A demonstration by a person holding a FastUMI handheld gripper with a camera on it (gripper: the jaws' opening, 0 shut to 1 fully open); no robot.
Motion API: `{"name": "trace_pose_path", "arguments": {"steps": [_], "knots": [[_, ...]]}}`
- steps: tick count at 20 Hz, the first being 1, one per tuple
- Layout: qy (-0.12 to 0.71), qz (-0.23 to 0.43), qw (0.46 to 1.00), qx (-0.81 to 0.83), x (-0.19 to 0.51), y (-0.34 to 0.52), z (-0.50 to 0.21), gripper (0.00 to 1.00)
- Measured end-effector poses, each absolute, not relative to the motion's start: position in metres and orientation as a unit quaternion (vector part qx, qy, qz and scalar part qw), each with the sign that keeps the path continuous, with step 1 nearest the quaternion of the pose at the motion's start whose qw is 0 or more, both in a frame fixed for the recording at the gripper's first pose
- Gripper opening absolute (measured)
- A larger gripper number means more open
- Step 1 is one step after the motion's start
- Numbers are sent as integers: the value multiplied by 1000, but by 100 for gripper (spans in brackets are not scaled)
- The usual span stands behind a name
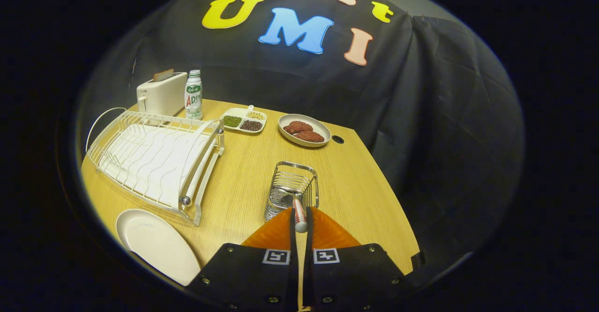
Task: Take the plate from the dish rack, then take the spoon from the basket and place it into the plate.
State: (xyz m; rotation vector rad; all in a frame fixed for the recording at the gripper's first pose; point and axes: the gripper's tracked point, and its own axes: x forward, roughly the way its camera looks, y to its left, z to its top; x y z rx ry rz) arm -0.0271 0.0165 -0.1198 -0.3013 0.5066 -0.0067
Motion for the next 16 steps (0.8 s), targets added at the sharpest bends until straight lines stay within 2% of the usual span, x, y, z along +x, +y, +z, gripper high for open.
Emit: {"name": "trace_pose_path", "arguments": {"steps": [8,16], "knots": [[234,-22,958,-162,-44,25,-99,4],[193,-10,964,-182,-77,61,-56,4]]}}
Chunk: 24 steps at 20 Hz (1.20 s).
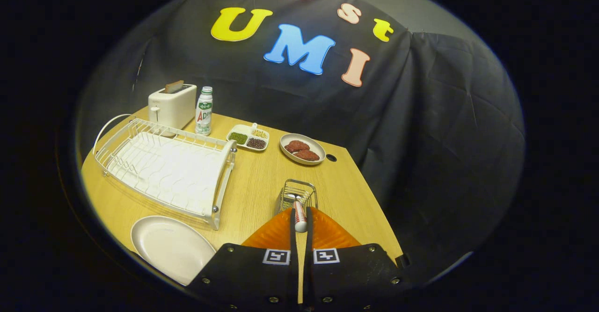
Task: Take the plate from the dish rack, then take the spoon from the basket and place it into the plate.
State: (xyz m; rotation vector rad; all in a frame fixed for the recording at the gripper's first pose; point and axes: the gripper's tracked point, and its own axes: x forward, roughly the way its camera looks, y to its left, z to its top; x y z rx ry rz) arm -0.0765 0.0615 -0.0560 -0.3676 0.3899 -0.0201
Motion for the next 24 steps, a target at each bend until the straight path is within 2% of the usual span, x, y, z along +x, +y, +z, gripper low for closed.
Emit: {"name": "trace_pose_path", "arguments": {"steps": [11,17,24], "knots": [[156,91,963,-202,-155,160,-34,4],[166,150,950,-216,-201,191,-58,4],[199,177,939,-218,-219,201,-94,4]]}}
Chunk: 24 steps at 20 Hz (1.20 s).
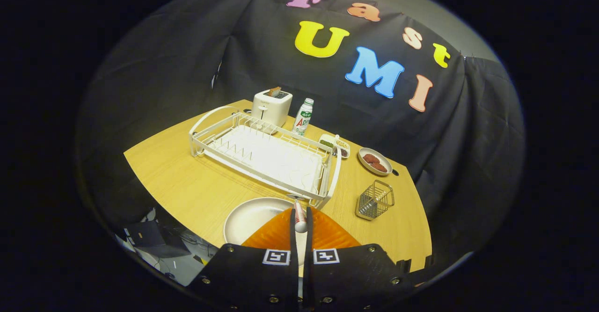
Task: Take the plate from the dish rack, then take the spoon from the basket and place it into the plate.
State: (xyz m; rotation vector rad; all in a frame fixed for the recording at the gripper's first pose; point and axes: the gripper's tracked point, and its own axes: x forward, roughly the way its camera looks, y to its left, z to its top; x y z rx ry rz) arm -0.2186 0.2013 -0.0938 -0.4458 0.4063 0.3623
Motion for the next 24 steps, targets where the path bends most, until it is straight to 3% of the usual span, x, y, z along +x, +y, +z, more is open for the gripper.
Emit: {"name": "trace_pose_path", "arguments": {"steps": [14,24], "knots": [[242,181,932,-201,-203,210,-133,4],[247,184,930,-200,-205,212,-134,13]]}}
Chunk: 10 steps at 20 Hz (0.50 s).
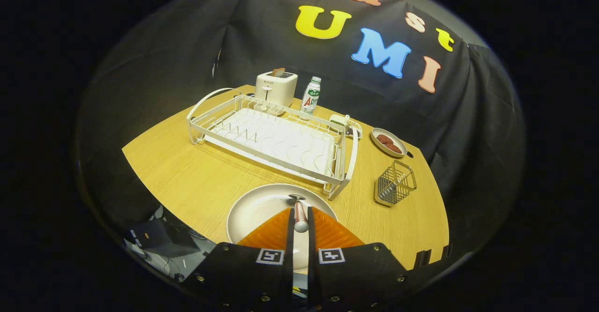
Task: Take the plate from the dish rack, then take the spoon from the basket and place it into the plate.
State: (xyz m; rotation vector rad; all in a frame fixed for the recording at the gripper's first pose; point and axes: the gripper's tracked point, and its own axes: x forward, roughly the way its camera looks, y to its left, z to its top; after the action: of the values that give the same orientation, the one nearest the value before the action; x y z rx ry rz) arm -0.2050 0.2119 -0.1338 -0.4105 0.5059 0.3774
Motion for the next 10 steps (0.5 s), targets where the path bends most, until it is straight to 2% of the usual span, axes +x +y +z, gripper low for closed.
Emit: {"name": "trace_pose_path", "arguments": {"steps": [8,10], "knots": [[250,190,929,-196,-209,215,-134,13],[250,190,929,-195,-208,217,-134,16]]}}
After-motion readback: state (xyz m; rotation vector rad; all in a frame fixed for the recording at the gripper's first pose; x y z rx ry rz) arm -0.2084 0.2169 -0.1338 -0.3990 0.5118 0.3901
